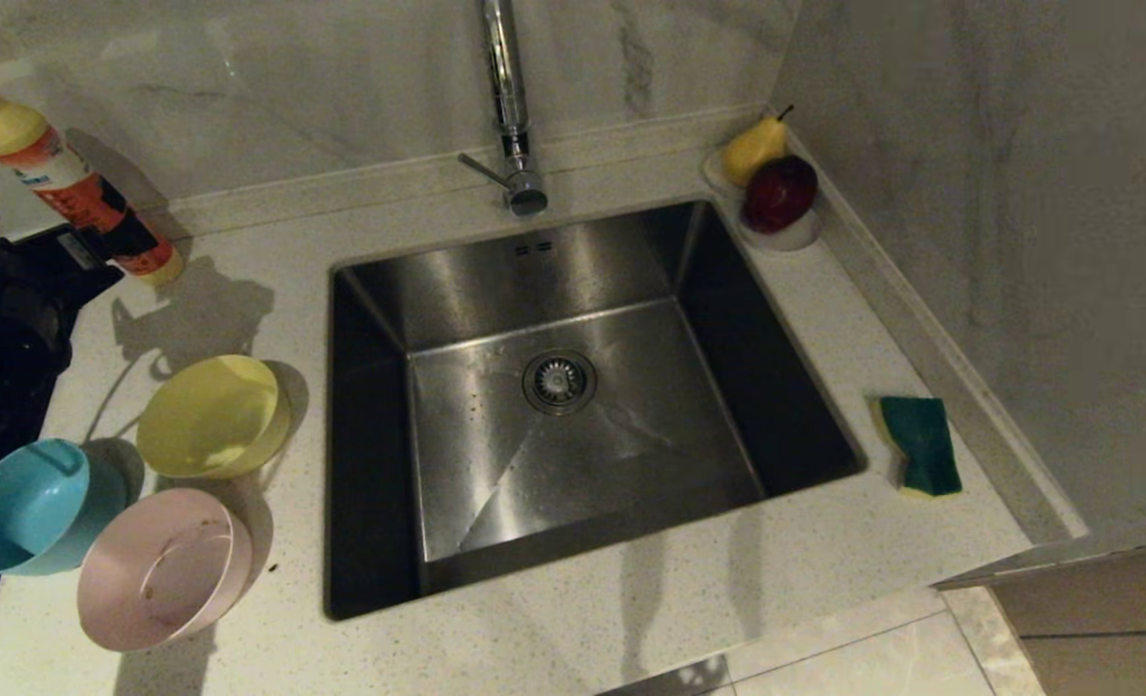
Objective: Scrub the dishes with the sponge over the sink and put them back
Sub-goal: Grab the dish soap
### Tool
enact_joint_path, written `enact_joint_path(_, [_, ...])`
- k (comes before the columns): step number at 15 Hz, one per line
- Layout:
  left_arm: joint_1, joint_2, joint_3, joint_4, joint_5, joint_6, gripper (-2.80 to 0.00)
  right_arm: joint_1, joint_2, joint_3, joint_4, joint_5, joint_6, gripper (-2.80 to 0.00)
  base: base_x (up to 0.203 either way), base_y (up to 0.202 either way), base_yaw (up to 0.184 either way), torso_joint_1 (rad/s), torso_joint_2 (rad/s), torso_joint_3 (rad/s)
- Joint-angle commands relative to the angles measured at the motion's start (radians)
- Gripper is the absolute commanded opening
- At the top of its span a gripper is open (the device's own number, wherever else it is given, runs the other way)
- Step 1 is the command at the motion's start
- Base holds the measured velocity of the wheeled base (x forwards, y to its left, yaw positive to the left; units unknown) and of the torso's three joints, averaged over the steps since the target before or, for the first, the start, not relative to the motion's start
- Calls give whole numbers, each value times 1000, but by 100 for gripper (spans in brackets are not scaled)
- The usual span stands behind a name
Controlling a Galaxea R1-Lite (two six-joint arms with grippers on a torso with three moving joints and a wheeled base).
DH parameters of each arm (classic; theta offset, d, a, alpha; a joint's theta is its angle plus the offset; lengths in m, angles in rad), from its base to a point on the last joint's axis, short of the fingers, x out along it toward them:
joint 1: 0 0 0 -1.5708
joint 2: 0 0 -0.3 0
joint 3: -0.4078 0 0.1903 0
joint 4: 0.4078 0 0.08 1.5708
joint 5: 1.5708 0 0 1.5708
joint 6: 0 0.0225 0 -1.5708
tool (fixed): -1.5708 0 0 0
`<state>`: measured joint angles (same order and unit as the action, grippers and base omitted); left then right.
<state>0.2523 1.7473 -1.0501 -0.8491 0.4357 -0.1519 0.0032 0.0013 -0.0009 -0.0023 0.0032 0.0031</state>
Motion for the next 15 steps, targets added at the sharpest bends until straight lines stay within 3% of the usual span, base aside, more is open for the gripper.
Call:
enact_joint_path(1, [4,39,-28,-5,-9,-19,0,0,0,1,-1,0,0,-280,0,0,0,0,0,0])
enact_joint_path(8, [12,188,-193,-3,-55,-35,0,0,0,1,-1,0,0,-280,0,0,0,0,0,0])
enact_joint_path(15, [24,330,-353,-5,-56,-32,0,0,0,-1,-1,0,0,-280,0,0,0,0,0,0])
